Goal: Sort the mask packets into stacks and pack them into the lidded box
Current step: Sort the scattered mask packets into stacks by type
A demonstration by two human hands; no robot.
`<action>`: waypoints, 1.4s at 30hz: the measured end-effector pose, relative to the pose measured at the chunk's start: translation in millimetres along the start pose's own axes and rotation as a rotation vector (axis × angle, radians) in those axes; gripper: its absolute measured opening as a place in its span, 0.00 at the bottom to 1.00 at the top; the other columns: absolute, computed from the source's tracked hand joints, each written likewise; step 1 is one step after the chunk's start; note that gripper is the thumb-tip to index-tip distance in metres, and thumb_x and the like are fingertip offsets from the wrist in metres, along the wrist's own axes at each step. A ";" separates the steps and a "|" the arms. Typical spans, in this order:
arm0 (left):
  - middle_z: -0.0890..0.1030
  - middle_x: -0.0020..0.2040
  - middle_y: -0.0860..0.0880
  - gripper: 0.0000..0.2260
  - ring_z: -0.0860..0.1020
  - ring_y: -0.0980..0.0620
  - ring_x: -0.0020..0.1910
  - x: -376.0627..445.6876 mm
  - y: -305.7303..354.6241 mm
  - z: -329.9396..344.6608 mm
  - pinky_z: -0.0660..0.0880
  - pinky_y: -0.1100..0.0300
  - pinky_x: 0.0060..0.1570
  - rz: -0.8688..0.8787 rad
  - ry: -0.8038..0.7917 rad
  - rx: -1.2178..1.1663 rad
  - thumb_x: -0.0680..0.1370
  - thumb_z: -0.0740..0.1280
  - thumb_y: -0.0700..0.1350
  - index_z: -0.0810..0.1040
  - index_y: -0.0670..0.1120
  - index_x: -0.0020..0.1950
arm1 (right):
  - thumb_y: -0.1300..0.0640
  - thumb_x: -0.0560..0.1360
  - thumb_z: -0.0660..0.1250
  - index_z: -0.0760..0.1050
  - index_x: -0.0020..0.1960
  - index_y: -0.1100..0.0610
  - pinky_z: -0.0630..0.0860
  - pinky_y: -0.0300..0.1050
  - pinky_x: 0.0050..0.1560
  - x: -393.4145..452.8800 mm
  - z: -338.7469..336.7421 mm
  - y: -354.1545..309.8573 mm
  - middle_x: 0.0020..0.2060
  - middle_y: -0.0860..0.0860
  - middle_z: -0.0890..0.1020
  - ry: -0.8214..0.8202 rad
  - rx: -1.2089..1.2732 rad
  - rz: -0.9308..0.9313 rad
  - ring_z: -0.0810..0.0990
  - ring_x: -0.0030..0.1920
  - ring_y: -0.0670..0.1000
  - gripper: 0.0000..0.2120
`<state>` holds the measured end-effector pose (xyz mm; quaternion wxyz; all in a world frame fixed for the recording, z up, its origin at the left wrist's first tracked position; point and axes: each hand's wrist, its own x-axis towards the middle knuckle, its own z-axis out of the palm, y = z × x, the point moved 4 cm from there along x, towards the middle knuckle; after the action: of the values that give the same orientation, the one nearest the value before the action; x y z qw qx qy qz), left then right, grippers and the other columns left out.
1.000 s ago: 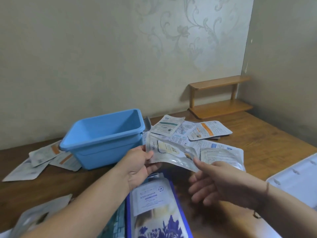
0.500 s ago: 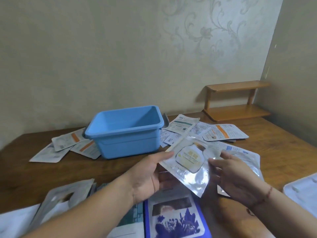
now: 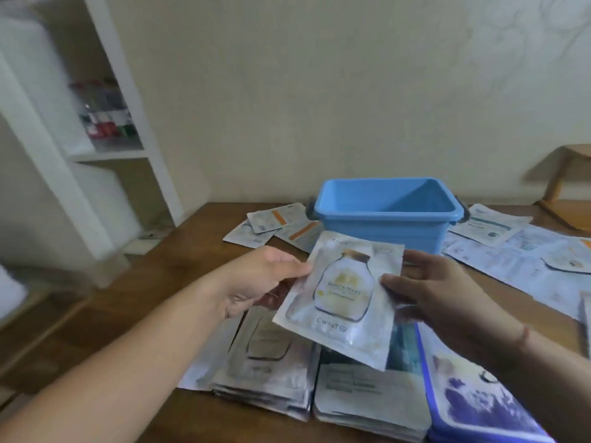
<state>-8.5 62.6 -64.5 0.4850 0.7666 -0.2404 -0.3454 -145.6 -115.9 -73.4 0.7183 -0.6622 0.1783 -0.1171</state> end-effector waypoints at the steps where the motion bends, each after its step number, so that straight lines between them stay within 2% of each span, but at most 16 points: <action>1: 0.79 0.32 0.46 0.12 0.72 0.55 0.26 -7.1 -9.8 -15.0 0.67 0.65 0.25 -0.011 0.050 0.046 0.80 0.67 0.48 0.82 0.42 0.41 | 0.70 0.77 0.64 0.76 0.60 0.61 0.81 0.47 0.33 5.6 17.8 2.0 0.45 0.60 0.86 -0.033 0.001 0.000 0.84 0.42 0.61 0.14; 3: 0.74 0.29 0.45 0.14 0.66 0.54 0.25 -18.1 -30.1 -40.4 0.60 0.63 0.25 -0.037 0.111 0.146 0.80 0.66 0.48 0.79 0.43 0.37 | 0.70 0.76 0.65 0.72 0.65 0.63 0.83 0.52 0.36 14.7 47.5 7.4 0.43 0.59 0.86 -0.067 -0.050 0.005 0.86 0.40 0.60 0.18; 5: 0.72 0.29 0.46 0.16 0.63 0.54 0.24 -28.0 -47.2 -55.0 0.58 0.62 0.26 -0.072 0.137 0.233 0.81 0.66 0.49 0.78 0.45 0.35 | 0.68 0.75 0.68 0.62 0.73 0.60 0.83 0.52 0.33 21.0 66.9 13.6 0.37 0.58 0.86 -0.040 -0.150 0.012 0.86 0.36 0.59 0.29; 7: 0.73 0.29 0.48 0.17 0.63 0.55 0.24 -34.7 -60.6 -60.4 0.60 0.64 0.25 -0.094 0.151 0.319 0.81 0.65 0.50 0.77 0.46 0.33 | 0.66 0.74 0.70 0.56 0.77 0.53 0.82 0.49 0.31 23.7 78.2 18.8 0.33 0.56 0.86 -0.030 -0.314 0.003 0.85 0.32 0.58 0.37; 9: 0.72 0.27 0.50 0.19 0.65 0.56 0.24 -36.5 -70.1 -59.1 0.63 0.65 0.27 -0.081 0.171 0.414 0.81 0.64 0.51 0.76 0.46 0.32 | 0.63 0.74 0.71 0.55 0.77 0.49 0.81 0.46 0.29 23.8 84.8 20.5 0.34 0.55 0.85 -0.037 -0.480 -0.005 0.84 0.29 0.56 0.38; 12: 0.69 0.23 0.54 0.21 0.64 0.57 0.23 -32.3 -80.6 -56.1 0.64 0.63 0.30 -0.054 0.222 0.470 0.81 0.65 0.51 0.71 0.47 0.28 | 0.62 0.74 0.71 0.55 0.76 0.48 0.78 0.43 0.26 23.7 87.1 22.1 0.33 0.54 0.84 -0.035 -0.610 -0.029 0.83 0.26 0.54 0.37; 14: 0.71 0.24 0.54 0.21 0.67 0.59 0.23 -29.1 -84.8 -55.2 0.65 0.63 0.32 -0.052 0.220 0.497 0.81 0.65 0.51 0.73 0.46 0.28 | 0.60 0.74 0.71 0.57 0.75 0.49 0.77 0.43 0.25 23.2 86.4 24.7 0.31 0.54 0.84 -0.036 -0.692 -0.048 0.81 0.24 0.52 0.36; 17: 0.69 0.27 0.50 0.20 0.67 0.52 0.27 -25.3 -87.7 -56.2 0.65 0.61 0.33 -0.046 0.209 0.534 0.80 0.65 0.53 0.73 0.45 0.30 | 0.54 0.74 0.72 0.59 0.74 0.48 0.76 0.39 0.25 23.5 82.7 28.0 0.38 0.52 0.84 -0.026 -0.819 -0.068 0.80 0.24 0.47 0.34; 19: 0.69 0.27 0.51 0.20 0.66 0.51 0.28 -23.1 -88.2 -58.8 0.65 0.62 0.31 -0.035 0.256 0.557 0.79 0.66 0.54 0.72 0.45 0.32 | 0.50 0.74 0.72 0.63 0.73 0.47 0.74 0.35 0.28 20.5 80.2 26.7 0.42 0.49 0.83 -0.010 -0.896 -0.097 0.80 0.28 0.45 0.31; 23: 0.74 0.27 0.53 0.23 0.69 0.50 0.29 -16.9 -91.5 -64.9 0.67 0.61 0.32 -0.032 0.317 0.544 0.79 0.65 0.57 0.75 0.37 0.37 | 0.42 0.75 0.66 0.72 0.66 0.44 0.71 0.33 0.38 -1.2 85.5 20.6 0.36 0.41 0.79 -0.004 -1.134 -0.336 0.77 0.38 0.41 0.20; 26: 0.69 0.26 0.48 0.21 0.68 0.49 0.26 -14.0 -93.5 -62.2 0.65 0.60 0.31 -0.046 0.275 0.501 0.79 0.65 0.57 0.72 0.43 0.33 | 0.36 0.75 0.61 0.75 0.58 0.43 0.71 0.37 0.38 -13.5 91.4 22.7 0.41 0.38 0.77 -0.013 -1.274 -0.414 0.74 0.41 0.41 0.17; 29: 0.71 0.21 0.53 0.22 0.72 0.55 0.23 -14.3 -91.0 -57.5 0.68 0.62 0.32 -0.034 0.270 0.503 0.79 0.66 0.55 0.75 0.39 0.34 | 0.33 0.74 0.58 0.77 0.51 0.44 0.74 0.40 0.38 -12.6 91.4 28.2 0.43 0.40 0.77 -0.009 -1.337 -0.433 0.76 0.43 0.43 0.18; 30: 0.70 0.21 0.53 0.22 0.70 0.53 0.24 -13.8 -91.2 -57.8 0.67 0.61 0.33 -0.017 0.277 0.499 0.79 0.66 0.54 0.75 0.40 0.32 | 0.33 0.74 0.57 0.76 0.50 0.45 0.75 0.41 0.39 -11.5 90.8 30.6 0.43 0.41 0.78 -0.009 -1.343 -0.434 0.77 0.44 0.44 0.19; 34: 0.70 0.26 0.48 0.22 0.68 0.51 0.29 -13.6 -92.4 -56.3 0.66 0.56 0.35 0.051 0.274 0.523 0.80 0.64 0.53 0.73 0.43 0.30 | 0.33 0.75 0.54 0.75 0.51 0.46 0.72 0.41 0.39 -13.7 92.7 38.7 0.46 0.42 0.79 -0.012 -1.371 -0.466 0.79 0.46 0.45 0.20; 39: 0.65 0.24 0.54 0.25 0.66 0.53 0.27 -12.1 -90.8 -51.5 0.67 0.56 0.36 0.059 0.330 0.590 0.81 0.63 0.53 0.65 0.48 0.25 | 0.31 0.75 0.48 0.74 0.50 0.46 0.69 0.42 0.35 -16.2 92.6 41.1 0.44 0.43 0.79 0.034 -1.402 -0.565 0.79 0.45 0.46 0.23; 42: 0.73 0.24 0.49 0.25 0.72 0.51 0.29 -13.5 -89.2 -53.9 0.72 0.53 0.36 0.054 0.321 0.559 0.80 0.63 0.56 0.69 0.49 0.24 | 0.29 0.71 0.45 0.75 0.50 0.45 0.70 0.44 0.33 -19.5 89.2 41.1 0.41 0.42 0.80 0.054 -1.424 -0.599 0.79 0.45 0.46 0.27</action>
<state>26.8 140.1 -126.0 0.2965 0.9082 -0.2664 -0.1276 -129.5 -23.0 -107.0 0.0523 -0.9815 0.0412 -0.1797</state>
